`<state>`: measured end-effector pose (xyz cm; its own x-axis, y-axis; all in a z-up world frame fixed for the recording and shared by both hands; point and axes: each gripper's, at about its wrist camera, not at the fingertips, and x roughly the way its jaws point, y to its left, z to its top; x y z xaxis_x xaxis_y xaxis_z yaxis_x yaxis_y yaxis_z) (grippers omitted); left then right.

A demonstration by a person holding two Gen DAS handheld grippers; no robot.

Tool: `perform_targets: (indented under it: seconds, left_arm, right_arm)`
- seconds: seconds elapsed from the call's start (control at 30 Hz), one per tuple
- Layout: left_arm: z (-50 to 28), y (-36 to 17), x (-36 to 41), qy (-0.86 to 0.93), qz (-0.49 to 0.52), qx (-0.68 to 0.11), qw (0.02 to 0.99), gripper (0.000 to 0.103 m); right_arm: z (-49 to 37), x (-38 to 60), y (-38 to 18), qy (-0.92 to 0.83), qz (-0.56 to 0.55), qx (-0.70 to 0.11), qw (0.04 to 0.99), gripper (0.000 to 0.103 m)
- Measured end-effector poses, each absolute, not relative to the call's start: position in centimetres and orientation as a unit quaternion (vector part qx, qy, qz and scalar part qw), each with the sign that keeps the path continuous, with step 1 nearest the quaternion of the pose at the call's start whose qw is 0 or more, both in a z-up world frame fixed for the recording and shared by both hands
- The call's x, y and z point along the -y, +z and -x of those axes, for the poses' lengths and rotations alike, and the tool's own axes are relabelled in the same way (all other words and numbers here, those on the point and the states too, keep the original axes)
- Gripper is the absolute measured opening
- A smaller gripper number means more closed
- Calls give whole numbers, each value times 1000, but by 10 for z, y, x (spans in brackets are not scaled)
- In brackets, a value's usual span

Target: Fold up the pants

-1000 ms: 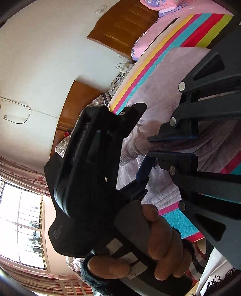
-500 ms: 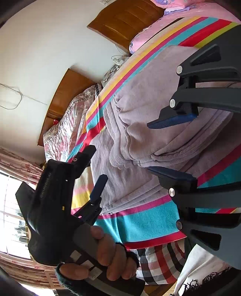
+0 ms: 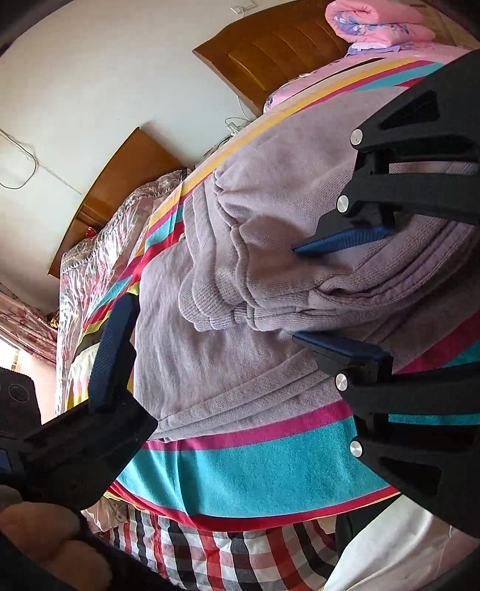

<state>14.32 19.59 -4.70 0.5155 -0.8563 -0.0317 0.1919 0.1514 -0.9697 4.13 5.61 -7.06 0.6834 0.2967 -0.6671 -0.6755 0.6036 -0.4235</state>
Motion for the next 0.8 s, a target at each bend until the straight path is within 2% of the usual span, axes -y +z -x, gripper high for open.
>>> perform_targets:
  seconds: [0.13,0.33,0.6,0.63,0.7,0.73,0.77,0.8]
  left_arm:
    - [-141,-47,-200,-357,520,-316,709,102]
    - [-150,-58,-186,-328,486,-361,725,101]
    - [-186,-53,-124,-287,365,-438,769,101]
    - [-194,-55,-115,-286,354,-447,770,97]
    - [-204,-64,-102,-239,309,-476,788,76]
    - [-207,-69,-98,-219,287,-487,795,53]
    - [-207,-75,-99,-211,281,-491,797,44]
    - [-206,-79,-103,-215,290,-487,795,43]
  right_arm:
    - [-37,-48,-66,283,314,-261,868,16]
    - [-32,-30,-35,282,233,-229,902,14]
    - [-25,-25,-26,281,216,-212,911,14]
    - [-26,-26,-27,281,217,-216,910,16]
    - [-25,-28,-32,288,221,-221,905,24]
    - [-21,-27,-32,295,226,-217,903,31]
    - [-15,-22,-31,308,227,-214,899,56]
    - [-7,-15,-28,317,225,-205,898,81]
